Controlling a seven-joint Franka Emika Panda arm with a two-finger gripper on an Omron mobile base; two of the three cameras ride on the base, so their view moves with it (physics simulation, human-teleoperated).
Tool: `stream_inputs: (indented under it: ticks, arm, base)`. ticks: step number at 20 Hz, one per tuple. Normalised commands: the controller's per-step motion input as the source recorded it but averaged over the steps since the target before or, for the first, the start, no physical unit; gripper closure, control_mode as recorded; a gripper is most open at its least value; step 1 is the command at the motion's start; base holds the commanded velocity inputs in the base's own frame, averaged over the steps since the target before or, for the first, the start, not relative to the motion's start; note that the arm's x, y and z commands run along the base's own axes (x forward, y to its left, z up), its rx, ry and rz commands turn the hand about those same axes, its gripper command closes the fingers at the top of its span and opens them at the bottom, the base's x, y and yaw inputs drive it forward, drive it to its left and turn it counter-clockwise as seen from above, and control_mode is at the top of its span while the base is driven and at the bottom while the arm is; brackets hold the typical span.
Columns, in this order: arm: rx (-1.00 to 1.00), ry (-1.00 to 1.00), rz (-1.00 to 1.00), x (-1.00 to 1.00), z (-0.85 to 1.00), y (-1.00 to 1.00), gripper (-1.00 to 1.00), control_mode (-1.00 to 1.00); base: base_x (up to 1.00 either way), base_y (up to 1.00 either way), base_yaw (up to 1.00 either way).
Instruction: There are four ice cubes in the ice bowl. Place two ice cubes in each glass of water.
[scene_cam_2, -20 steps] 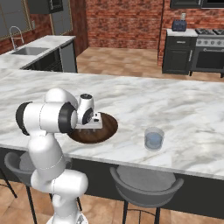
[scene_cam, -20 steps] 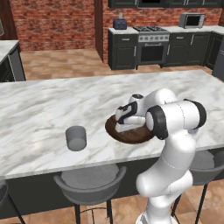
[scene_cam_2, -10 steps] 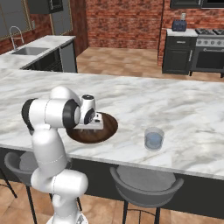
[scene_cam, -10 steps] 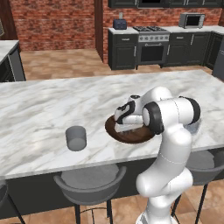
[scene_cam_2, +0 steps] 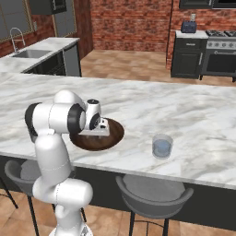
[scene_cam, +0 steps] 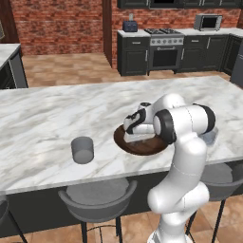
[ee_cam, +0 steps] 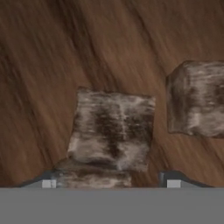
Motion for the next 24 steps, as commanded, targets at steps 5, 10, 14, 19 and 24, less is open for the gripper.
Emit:
stream_inputs:
  ticks: [5,10,14,19,24]
  arm:
    - [0.00,0.01,-0.08,0.00,-0.33,0.01,1.00,-1.00]
    - [0.00,0.01,-0.10,-0.02,-0.21,0.00,1.00,-1.00]
    - [0.00,0.03,-0.14,-0.35,0.02,-0.01,1.00,-1.00]
    - [0.00,0.04,-0.23,-0.84,0.65,-0.04,1.00,-1.00]
    - [0.00,0.06,-0.30,-0.49,0.70,-0.14,1.00,-1.00]
  base:
    - [0.00,0.00,0.00]
    - [0.00,0.00,0.00]
    - [0.00,0.00,0.00]
    - [0.00,0.00,0.00]
    - [0.00,0.00,0.00]
